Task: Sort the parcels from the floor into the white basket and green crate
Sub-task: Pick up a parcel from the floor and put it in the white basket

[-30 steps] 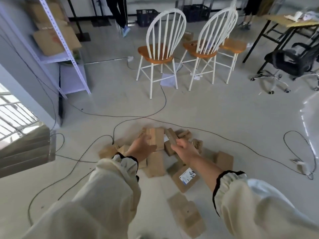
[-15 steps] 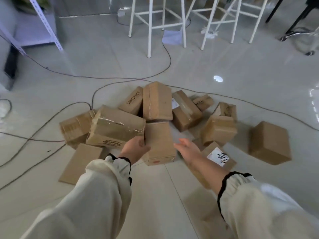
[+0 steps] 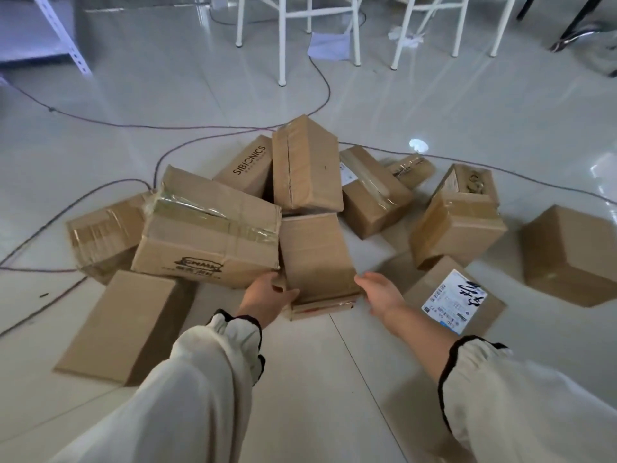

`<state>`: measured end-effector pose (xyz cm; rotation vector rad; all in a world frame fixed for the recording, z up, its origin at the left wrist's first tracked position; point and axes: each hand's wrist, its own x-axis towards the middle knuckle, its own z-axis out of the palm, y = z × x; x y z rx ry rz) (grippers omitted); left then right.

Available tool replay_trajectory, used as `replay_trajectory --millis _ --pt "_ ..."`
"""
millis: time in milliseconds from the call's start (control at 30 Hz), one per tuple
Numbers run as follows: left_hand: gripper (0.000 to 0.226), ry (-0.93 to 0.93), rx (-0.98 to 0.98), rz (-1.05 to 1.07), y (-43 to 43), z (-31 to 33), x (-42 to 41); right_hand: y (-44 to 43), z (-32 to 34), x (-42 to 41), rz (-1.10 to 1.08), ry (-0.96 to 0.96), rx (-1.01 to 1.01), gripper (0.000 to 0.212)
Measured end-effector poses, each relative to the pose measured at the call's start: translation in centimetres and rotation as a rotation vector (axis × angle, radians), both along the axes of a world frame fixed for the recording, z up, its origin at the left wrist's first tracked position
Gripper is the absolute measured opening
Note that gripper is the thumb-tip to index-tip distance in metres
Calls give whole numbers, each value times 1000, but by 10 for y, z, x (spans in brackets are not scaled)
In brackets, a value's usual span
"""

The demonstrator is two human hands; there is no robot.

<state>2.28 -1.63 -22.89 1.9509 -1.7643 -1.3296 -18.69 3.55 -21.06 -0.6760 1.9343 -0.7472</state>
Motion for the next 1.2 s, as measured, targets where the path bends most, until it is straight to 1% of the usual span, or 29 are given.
replay_trajectory --millis 133,200,267,333,400,467,533,600,667,700,733,800,833,900,967,1000,1067,1133,1200 --pt "54 -15 -37 -67 0 -1 -10 -7 -5 -1 58 61 18 32" --pt "58 -6 -24 -67 9 -1 -8 0 -8 -7 66 110 75 34" --pt "65 4 28 -84 24 0 -1 12 -9 -15 127 127 175 42" --pt "70 3 95 -134 40 0 10 24 -7 -21 243 29 347 52" --pt "77 5 169 -178 54 -1 21 32 -5 -26 367 -148 536 60" --pt "84 10 241 -220 62 1 30 39 -3 -28 500 -266 697 62" --pt "86 -3 322 -282 67 4 33 44 1 -26 631 -296 812 64" --pt "87 -28 383 -301 69 9 31 46 4 -25 704 -278 871 73" --pt "88 -19 427 -235 65 16 27 47 7 -23 713 -237 858 86" --pt "88 2 433 -181 62 20 26 48 7 -23 680 -210 810 92" --pt "88 44 433 -115 58 24 25 48 7 -23 606 -176 729 94" --pt "87 183 455 8 52 29 22 46 4 -24 363 -165 513 88" --pt "87 254 490 44 48 32 20 43 2 -24 226 -230 432 84" --pt "90 324 558 55 43 34 12 36 6 -21 11 -442 369 81" --pt "92 358 563 89 37 34 6 31 15 -21 -120 -581 332 83" --pt "89 392 555 148 34 35 4 29 19 -24 -176 -628 305 84" --pt "79 483 537 292 27 37 6 26 27 -36 -242 -696 247 88" --pt "71 538 501 390 23 41 10 25 32 -48 -237 -741 199 90" --pt "66 573 473 418 22 46 11 23 33 -54 -213 -745 163 80"
